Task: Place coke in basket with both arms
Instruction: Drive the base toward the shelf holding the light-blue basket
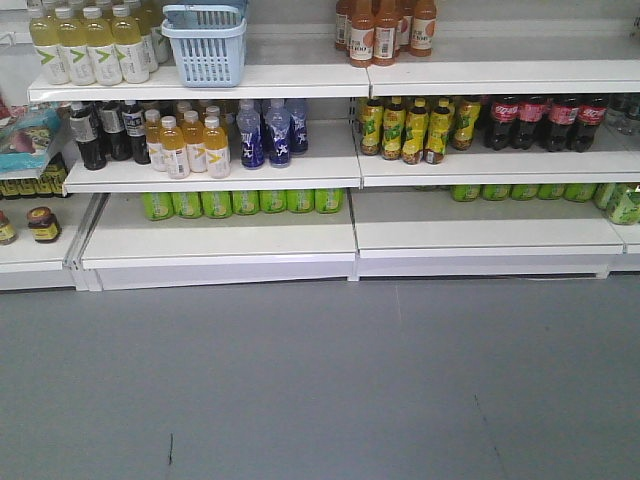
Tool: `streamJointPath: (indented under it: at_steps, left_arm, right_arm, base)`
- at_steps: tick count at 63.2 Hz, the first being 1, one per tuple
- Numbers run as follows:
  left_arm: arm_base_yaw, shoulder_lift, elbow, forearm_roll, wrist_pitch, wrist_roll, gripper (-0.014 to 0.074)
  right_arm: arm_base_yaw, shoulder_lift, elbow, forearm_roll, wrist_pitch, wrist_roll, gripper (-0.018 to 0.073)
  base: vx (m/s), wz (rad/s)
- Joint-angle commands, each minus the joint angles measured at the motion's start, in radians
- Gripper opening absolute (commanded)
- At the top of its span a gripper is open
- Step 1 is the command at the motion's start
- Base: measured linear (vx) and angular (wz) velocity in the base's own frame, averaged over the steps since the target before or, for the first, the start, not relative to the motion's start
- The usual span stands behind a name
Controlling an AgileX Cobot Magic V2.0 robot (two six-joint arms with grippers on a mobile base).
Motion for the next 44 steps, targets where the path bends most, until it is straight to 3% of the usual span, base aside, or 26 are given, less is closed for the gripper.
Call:
streamJointPath:
  at_steps: [1,44]
  left_arm:
    - [-0.002,-0.02,-0.001,0.0,-0.082,-0.006,-0.0006]
    - [-0.002,-0.02,-0.001,0.0,-0.082,-0.006,-0.0006]
  right_arm:
    - [-0.003,-0.018,0.011,-0.004,-0.079,-0.005,-0.001]
    - [-0.003,-0.018,0.011,-0.004,-0.079,-0.005,-0.001]
  base:
    - [0.0,0.0]
    - [0.0,0.0]
